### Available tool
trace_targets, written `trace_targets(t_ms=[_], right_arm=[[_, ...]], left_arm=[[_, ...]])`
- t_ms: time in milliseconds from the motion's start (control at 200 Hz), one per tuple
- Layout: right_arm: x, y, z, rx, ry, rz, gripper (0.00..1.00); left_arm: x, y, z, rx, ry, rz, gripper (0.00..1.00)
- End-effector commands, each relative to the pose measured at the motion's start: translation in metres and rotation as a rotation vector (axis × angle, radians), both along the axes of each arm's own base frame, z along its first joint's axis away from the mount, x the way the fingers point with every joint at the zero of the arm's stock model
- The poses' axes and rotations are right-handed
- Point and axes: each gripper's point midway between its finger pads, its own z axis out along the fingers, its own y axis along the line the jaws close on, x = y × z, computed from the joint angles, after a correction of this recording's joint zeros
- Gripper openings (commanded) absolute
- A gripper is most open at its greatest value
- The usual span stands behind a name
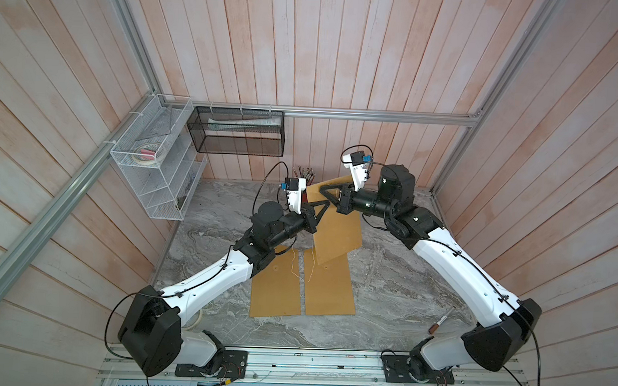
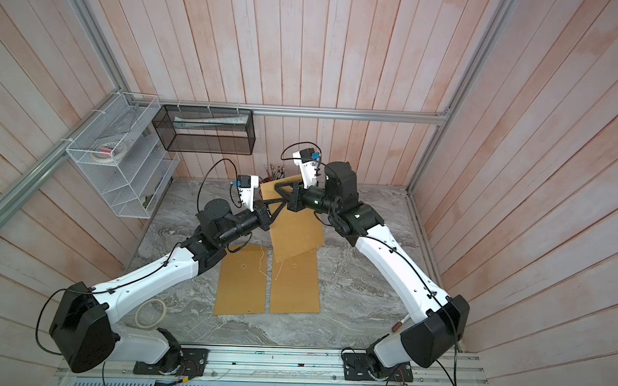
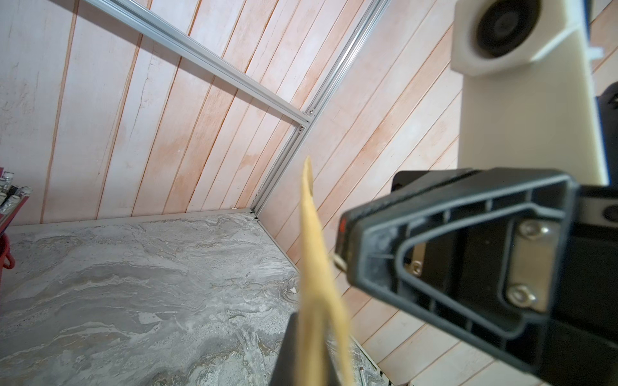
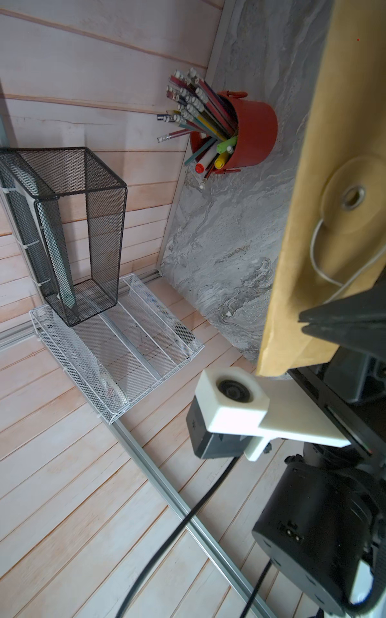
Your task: Open the file bag
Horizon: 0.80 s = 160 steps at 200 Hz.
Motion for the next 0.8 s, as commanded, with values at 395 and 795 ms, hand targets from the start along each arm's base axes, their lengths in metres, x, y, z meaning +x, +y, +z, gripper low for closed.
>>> trace_targets(t_ms=[395,795], right_arm=[[-0.003,-0.002,0.018,-0.009,-0.064,-0.021,0.00],[-0.010,-0.067,0.004,-0.173,-0.058,-0.220,0.28]], left_arm=[[-0.002,-0.002,-0.004,-0.010,0.001,-0.006,0.00],[0.009,0.002,-0.003,0.086,-0.024,0.049,0.00]])
